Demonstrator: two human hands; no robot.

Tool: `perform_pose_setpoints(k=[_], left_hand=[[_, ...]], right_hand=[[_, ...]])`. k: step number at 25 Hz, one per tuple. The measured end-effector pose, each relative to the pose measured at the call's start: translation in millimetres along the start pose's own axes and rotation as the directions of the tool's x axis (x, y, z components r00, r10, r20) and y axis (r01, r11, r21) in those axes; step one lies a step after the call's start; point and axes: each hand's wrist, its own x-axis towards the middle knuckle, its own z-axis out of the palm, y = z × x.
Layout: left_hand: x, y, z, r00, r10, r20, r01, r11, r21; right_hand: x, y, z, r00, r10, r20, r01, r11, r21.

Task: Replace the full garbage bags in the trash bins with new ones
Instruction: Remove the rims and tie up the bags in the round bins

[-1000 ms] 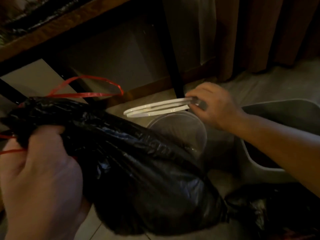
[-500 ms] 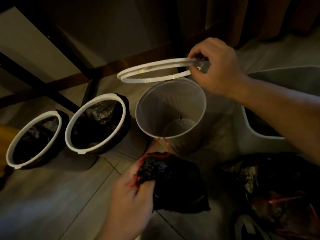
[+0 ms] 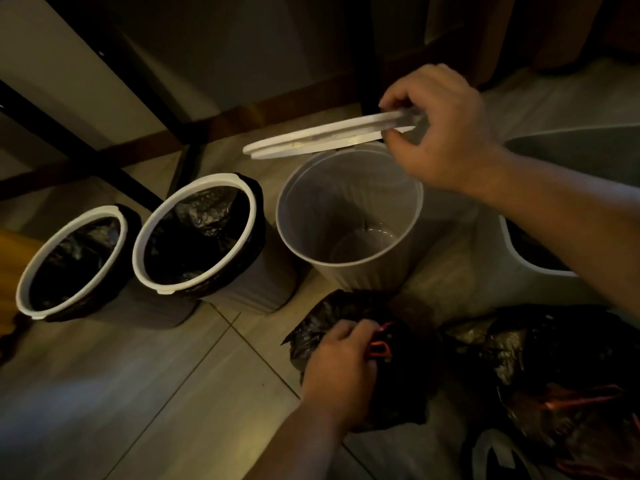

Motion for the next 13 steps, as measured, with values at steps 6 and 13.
perform_pose_setpoints(k=[6,13], left_hand=[[30.8,-8.7,34.3,0.971,-0.051,0.232,0.013,0.987,0.161],[27.5,-13.0,-43.6,0.866,-0.499,0.003,0.499,0.866,-0.024]], right_hand=[[5.1,-47.0,-6.1,0.949,-0.278,0.146,0.300,0.941,-0.156],[-20.5,-180.1,83.8,0.647,-0.605,0.464,0.516,0.795,0.318]])
